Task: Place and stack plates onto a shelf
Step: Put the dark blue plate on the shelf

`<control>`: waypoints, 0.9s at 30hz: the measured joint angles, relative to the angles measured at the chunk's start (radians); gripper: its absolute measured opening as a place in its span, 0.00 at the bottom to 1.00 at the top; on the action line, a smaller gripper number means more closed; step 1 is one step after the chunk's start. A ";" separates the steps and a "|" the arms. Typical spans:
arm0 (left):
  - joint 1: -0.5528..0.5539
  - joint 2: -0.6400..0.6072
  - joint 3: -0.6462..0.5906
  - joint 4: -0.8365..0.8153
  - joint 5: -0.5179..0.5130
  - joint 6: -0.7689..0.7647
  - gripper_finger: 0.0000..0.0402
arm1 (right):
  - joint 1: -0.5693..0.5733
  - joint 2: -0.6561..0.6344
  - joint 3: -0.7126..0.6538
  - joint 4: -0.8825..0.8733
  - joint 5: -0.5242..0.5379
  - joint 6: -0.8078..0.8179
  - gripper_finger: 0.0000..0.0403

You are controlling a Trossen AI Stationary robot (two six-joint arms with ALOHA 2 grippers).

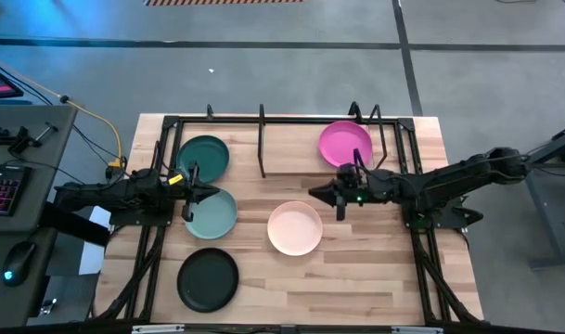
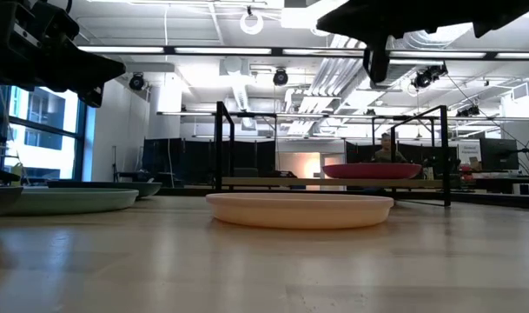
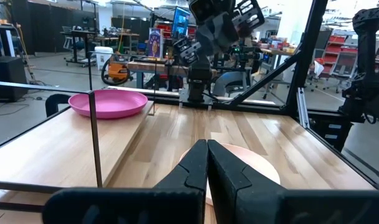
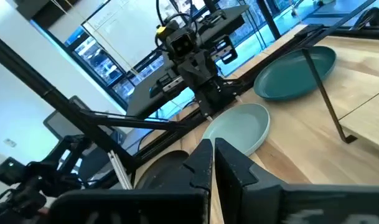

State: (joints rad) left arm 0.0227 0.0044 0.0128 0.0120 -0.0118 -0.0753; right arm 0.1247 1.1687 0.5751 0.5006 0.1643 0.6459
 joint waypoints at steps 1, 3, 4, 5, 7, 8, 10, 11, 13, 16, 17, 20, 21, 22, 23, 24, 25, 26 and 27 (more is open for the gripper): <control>0.000 0.000 0.000 0.000 0.000 0.000 0.00 | -0.001 0.000 0.000 0.004 0.000 -0.004 0.00; 0.000 0.000 0.000 0.000 0.000 0.000 0.00 | -0.001 0.000 0.000 0.029 0.000 -0.022 0.00; 0.000 0.000 0.000 0.000 0.000 0.000 0.00 | 0.000 0.000 0.000 0.040 0.000 -0.024 0.00; 0.000 0.000 0.000 0.000 0.000 0.000 0.00 | -0.001 0.000 0.000 0.048 0.000 -0.026 0.00; 0.000 0.000 0.000 0.008 0.000 -0.001 0.00 | -0.002 0.000 0.000 0.065 0.003 -0.026 0.00; 0.000 0.000 0.000 0.022 0.000 -0.007 0.00 | -0.002 0.000 0.000 0.076 0.009 -0.024 0.00; 0.000 0.000 0.000 0.070 0.000 -0.051 0.00 | -0.007 0.000 0.000 0.094 0.024 -0.018 0.00; 0.000 0.000 0.000 0.103 0.000 -0.086 0.00 | -0.009 0.000 0.000 0.102 0.036 -0.018 0.00; 0.000 0.000 0.000 0.188 0.000 -0.173 0.00 | -0.019 0.000 0.000 0.120 0.053 -0.017 0.00; 0.000 0.000 0.000 0.308 0.000 -0.322 0.00 | -0.036 0.000 0.000 0.149 0.071 -0.018 0.00; 0.000 0.000 0.000 0.347 -0.006 -0.352 0.00 | -0.042 0.000 0.000 0.158 0.071 -0.017 0.00; 0.000 0.009 0.001 0.452 -0.085 -0.394 0.00 | -0.053 0.000 0.000 0.179 0.072 -0.016 0.00; 0.000 0.012 0.001 0.467 -0.106 -0.424 0.00 | -0.053 0.000 0.000 0.186 0.072 -0.017 0.00; 0.000 0.017 0.008 0.464 -0.124 -0.452 0.01 | -0.053 0.000 0.000 0.189 0.072 -0.017 0.00; 0.000 0.027 0.023 0.450 -0.132 -0.470 0.01 | -0.053 0.000 0.000 0.187 0.072 -0.018 0.00; 0.000 0.041 0.044 0.427 -0.134 -0.477 0.02 | -0.053 0.000 0.000 0.184 0.072 -0.018 0.00; 0.000 0.062 0.071 0.389 -0.133 -0.481 0.04 | -0.053 0.000 0.000 0.184 0.072 -0.021 0.00; 0.000 0.087 0.104 0.337 -0.133 -0.482 0.06 | -0.053 0.000 0.000 0.185 0.072 -0.023 0.00; 0.000 0.114 0.144 0.273 -0.133 -0.481 0.08 | -0.053 0.000 0.000 0.185 0.072 -0.025 0.00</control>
State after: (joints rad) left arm 0.0231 0.1183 0.1571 0.2852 -0.1444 -0.5562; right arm 0.0715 1.1683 0.5751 0.6852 0.2359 0.6204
